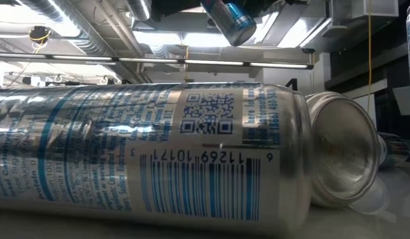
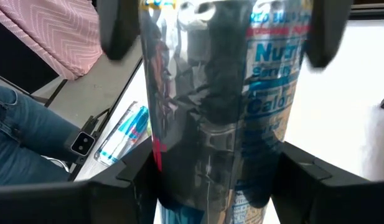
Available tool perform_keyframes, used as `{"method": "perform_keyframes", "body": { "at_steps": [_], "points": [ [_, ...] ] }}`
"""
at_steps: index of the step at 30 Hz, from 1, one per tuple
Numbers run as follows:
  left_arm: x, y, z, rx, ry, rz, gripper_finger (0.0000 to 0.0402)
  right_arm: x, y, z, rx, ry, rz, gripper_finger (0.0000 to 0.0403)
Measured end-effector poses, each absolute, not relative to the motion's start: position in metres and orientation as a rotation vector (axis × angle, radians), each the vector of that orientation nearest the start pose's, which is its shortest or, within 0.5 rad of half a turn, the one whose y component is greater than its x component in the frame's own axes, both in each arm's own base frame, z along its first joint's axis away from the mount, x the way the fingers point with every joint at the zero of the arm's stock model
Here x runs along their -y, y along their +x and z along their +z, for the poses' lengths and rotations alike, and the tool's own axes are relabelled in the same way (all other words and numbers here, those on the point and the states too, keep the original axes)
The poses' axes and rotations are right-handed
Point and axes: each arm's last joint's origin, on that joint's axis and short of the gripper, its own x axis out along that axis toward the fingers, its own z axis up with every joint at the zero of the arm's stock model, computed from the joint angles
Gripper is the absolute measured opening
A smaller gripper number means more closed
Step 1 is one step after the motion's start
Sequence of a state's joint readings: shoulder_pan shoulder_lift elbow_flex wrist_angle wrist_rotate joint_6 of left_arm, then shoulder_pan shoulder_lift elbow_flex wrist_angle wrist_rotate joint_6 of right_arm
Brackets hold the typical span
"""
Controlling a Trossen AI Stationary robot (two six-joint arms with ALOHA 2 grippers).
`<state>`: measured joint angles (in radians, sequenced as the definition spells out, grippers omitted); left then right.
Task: Place canned beverage on shelf
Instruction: Put the blue soda can on the shelf aligned with the other blue soda can
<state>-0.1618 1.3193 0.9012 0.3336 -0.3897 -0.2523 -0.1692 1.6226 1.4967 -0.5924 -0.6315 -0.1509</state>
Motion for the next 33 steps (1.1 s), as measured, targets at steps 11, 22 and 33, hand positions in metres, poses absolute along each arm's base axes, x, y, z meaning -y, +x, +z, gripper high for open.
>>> {"method": "perform_keyframes", "body": {
  "at_steps": [11,22,33],
  "points": [
    [0.0375,0.3055,0.2969,-0.047,-0.220,0.254,0.0350,0.0425,0.3505,0.3359,-0.636,0.157,0.485,0.0221],
    [0.0372,0.3055,0.3001,-0.019,-0.186,0.260,0.0316,0.0425,0.3505,0.3359,-0.636,0.158,0.484,0.0221],
    [0.0368,0.3054,0.3001,-0.018,-0.187,0.275,0.0205,0.0426,0.3502,0.3363,-0.636,0.147,0.475,0.0226]
  ]
}}
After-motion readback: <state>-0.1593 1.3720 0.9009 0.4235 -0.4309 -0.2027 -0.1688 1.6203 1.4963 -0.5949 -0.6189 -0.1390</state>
